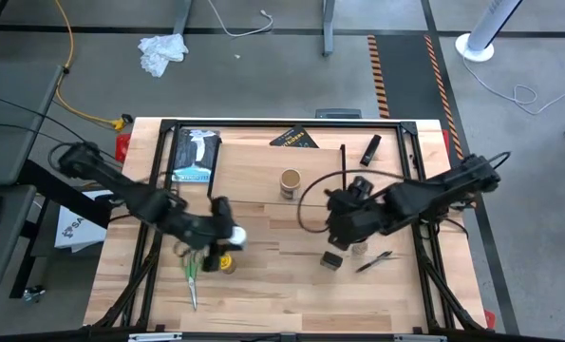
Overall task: Shelf spices
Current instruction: Remove the white seasoning bottle from the shelf
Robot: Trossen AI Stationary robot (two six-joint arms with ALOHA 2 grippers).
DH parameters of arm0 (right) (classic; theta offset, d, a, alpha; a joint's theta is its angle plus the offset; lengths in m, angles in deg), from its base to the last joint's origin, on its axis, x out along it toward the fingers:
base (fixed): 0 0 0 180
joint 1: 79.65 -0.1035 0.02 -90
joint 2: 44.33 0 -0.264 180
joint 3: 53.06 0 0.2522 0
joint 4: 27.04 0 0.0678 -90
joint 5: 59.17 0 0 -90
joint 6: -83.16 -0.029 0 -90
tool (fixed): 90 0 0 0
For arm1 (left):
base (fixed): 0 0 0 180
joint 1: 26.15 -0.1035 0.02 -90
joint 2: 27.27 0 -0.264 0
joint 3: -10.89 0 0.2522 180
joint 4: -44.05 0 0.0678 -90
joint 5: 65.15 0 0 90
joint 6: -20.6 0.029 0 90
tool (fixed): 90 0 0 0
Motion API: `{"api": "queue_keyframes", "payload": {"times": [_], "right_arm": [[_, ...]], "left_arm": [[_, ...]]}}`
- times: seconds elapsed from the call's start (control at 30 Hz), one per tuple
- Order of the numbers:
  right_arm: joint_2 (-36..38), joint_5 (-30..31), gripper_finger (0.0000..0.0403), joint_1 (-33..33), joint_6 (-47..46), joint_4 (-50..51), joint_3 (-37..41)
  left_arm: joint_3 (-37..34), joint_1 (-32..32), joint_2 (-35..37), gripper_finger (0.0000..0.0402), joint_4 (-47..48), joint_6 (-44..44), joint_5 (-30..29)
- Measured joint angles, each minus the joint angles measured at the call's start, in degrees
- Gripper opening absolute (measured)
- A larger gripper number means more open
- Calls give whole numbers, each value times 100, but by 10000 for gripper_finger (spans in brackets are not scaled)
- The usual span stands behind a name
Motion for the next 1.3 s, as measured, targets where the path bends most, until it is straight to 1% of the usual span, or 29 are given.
{"api": "queue_keyframes", "payload": {"times": [0.17,0.33,0.43,0.53,0.7,0.87,0.9,1.03,1.1,1.2,1.3], "right_arm": [[670,163,315,-209,-753,243,0],[1031,336,315,-455,-1139,236,0],[1080,400,315,-554,-1228,237,0],[1059,403,315,-601,-1229,235,0],[1028,401,315,-603,-1227,231,0],[1028,401,315,-603,-1191,233,0],[1028,401,315,-603,-1183,233,0],[1028,402,315,-603,-1074,233,0],[1028,410,315,-588,-1042,232,0],[1028,445,315,-588,-980,230,0],[1028,516,315,-588,-936,229,0]], "left_arm": [[-392,-301,-670,189,-1052,399,41],[-548,-344,-1495,189,-1340,1006,186],[-548,-349,-1867,189,-1476,1191,169],[-546,-407,-2150,189,-1825,1206,189],[-543,-503,-2519,189,-2116,1201,426],[-535,-548,-2586,192,-2214,1161,423],[-535,-562,-2578,203,-2195,1111,427],[-537,-575,-2475,268,-2130,1014,426],[-535,-614,-2381,288,-2138,1012,503],[-535,-680,-2211,302,-2128,1007,765],[-535,-732,-1943,304,-2090,1010,773]]}}
